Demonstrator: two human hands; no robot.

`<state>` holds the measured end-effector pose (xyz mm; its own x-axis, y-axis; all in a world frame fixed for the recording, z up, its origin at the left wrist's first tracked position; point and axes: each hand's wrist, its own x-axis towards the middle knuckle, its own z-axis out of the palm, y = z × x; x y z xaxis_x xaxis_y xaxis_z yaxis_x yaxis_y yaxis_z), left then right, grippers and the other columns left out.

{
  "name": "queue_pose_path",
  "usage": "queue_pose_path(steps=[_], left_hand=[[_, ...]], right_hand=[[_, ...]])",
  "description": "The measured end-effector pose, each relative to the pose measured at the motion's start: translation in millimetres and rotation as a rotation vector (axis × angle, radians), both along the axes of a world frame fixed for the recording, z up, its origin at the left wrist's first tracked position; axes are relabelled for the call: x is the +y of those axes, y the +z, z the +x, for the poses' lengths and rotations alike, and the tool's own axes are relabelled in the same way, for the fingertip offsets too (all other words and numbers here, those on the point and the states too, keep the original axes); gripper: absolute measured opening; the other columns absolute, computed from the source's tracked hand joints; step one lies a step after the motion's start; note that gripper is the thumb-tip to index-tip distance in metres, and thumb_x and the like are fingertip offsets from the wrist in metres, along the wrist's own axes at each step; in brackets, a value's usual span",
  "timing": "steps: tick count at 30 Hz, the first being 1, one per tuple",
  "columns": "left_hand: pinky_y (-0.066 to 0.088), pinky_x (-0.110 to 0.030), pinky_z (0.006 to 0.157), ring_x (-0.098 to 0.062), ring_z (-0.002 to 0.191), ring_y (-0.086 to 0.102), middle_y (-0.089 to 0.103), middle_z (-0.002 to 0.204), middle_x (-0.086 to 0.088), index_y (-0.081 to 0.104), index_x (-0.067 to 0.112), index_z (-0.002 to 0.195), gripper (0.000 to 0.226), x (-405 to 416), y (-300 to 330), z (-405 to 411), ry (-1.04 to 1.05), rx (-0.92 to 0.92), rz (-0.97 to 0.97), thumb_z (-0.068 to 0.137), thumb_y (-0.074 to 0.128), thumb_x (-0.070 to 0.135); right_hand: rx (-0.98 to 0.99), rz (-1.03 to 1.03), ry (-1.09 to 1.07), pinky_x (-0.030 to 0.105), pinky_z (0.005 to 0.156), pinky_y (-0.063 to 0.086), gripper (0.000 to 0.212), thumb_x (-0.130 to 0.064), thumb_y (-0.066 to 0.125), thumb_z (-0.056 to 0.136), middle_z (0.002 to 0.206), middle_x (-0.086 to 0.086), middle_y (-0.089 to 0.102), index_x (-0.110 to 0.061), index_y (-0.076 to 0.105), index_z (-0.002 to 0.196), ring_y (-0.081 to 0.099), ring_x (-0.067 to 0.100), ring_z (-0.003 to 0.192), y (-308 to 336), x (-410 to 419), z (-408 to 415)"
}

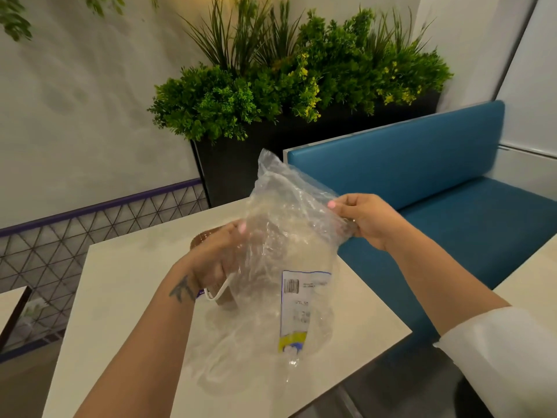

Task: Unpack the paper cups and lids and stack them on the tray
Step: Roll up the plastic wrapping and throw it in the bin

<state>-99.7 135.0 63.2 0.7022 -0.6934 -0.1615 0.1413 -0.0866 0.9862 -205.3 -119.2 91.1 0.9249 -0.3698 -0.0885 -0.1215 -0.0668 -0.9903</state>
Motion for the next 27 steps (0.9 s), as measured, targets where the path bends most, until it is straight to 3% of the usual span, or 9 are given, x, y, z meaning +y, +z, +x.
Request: queue_pose_path(steps=[2, 4, 7, 12, 14, 17, 21, 24, 27], left_hand=[[0.06, -0.031, 0.071, -0.016, 0.086, 0.072, 0.074, 0.1, -0.003, 0.061, 0.014, 0.121, 0.081, -4, -7, -1, -0.003, -0.054, 0.09, 0.051, 0.091, 0.041], [0.058, -0.04, 0.083, -0.027, 0.091, 0.071, 0.075, 0.094, -0.007, 0.061, 0.009, 0.117, 0.06, -5, -12, 2, 0.08, -0.063, 0.147, 0.062, 0.085, 0.012], [0.05, -0.048, 0.096, -0.034, 0.101, 0.067, 0.075, 0.094, -0.009, 0.06, 0.004, 0.117, 0.057, 0, -12, 9, 0.073, -0.035, 0.177, 0.063, 0.079, 0.001], [0.058, -0.026, 0.071, -0.019, 0.098, 0.068, 0.069, 0.111, -0.003, 0.053, 0.014, 0.127, 0.088, 10, 6, 16, -0.416, -0.052, 0.245, 0.051, 0.092, 0.035], [0.055, -0.023, 0.078, -0.013, 0.106, 0.066, 0.067, 0.116, 0.008, 0.056, 0.024, 0.125, 0.083, -1, 11, 11, -0.273, -0.146, 0.137, 0.053, 0.086, 0.052], [0.052, -0.029, 0.076, -0.023, 0.091, 0.067, 0.073, 0.094, 0.002, 0.066, 0.014, 0.108, 0.049, -21, 15, 2, 0.001, -0.203, 0.032, 0.065, 0.075, 0.035], [0.052, -0.034, 0.074, -0.019, 0.076, 0.065, 0.074, 0.082, -0.002, 0.069, 0.009, 0.098, 0.032, -21, 12, 3, 0.059, -0.176, 0.059, 0.071, 0.071, 0.025], [0.054, -0.03, 0.07, -0.017, 0.073, 0.065, 0.072, 0.082, -0.003, 0.068, 0.009, 0.097, 0.017, -25, 13, 1, 0.091, -0.11, -0.04, 0.088, 0.062, 0.021], [0.055, -0.022, 0.058, -0.01, 0.064, 0.065, 0.071, 0.075, 0.004, 0.065, 0.009, 0.097, 0.019, -35, 18, -6, 0.199, -0.093, -0.107, 0.092, 0.058, 0.026]], right_hand=[[-0.005, -0.104, -0.081, 0.022, 0.052, 0.051, 0.026, -0.027, 0.068, 0.086, 0.07, 0.006, 0.058, -0.003, 0.06, 0.087, 0.053, 0.015, 0.057, 8, -4, 1], [-0.018, -0.214, -0.181, 0.029, 0.061, 0.053, 0.032, -0.03, 0.068, 0.087, 0.067, 0.004, 0.061, 0.002, 0.062, 0.087, 0.054, 0.015, 0.059, 13, -13, 0], [-0.035, -0.284, -0.205, 0.041, 0.077, 0.054, 0.03, -0.028, 0.067, 0.088, 0.069, 0.006, 0.068, 0.002, 0.067, 0.091, 0.059, 0.019, 0.065, 21, -23, -6], [-0.133, -0.303, 0.005, 0.028, 0.071, 0.052, 0.016, -0.024, 0.057, 0.093, 0.071, 0.0, 0.064, -0.017, 0.071, 0.09, 0.056, 0.012, 0.064, 38, -19, -14], [-0.118, -0.323, 0.096, 0.03, 0.077, 0.054, 0.014, -0.022, 0.058, 0.092, 0.075, 0.002, 0.064, -0.02, 0.072, 0.089, 0.057, 0.014, 0.07, 43, -18, -15], [-0.131, -0.337, 0.047, 0.025, 0.073, 0.055, 0.012, -0.021, 0.066, 0.087, 0.07, 0.002, 0.065, -0.012, 0.072, 0.091, 0.058, 0.011, 0.059, 44, -21, -14], [-0.191, -0.224, -0.142, 0.023, 0.069, 0.057, 0.016, -0.025, 0.069, 0.083, 0.073, 0.005, 0.066, -0.009, 0.068, 0.087, 0.062, 0.01, 0.057, 43, -31, -17], [-0.177, 0.149, -0.041, 0.039, 0.088, 0.054, 0.05, -0.056, 0.056, 0.075, 0.092, 0.005, 0.069, -0.015, 0.064, 0.102, 0.067, 0.02, 0.086, 32, -28, -18], [-0.004, 0.28, 0.101, 0.047, 0.087, 0.053, 0.059, -0.062, 0.054, 0.07, 0.105, 0.008, 0.068, -0.017, 0.06, 0.108, 0.067, 0.027, 0.094, 13, -17, -20]])
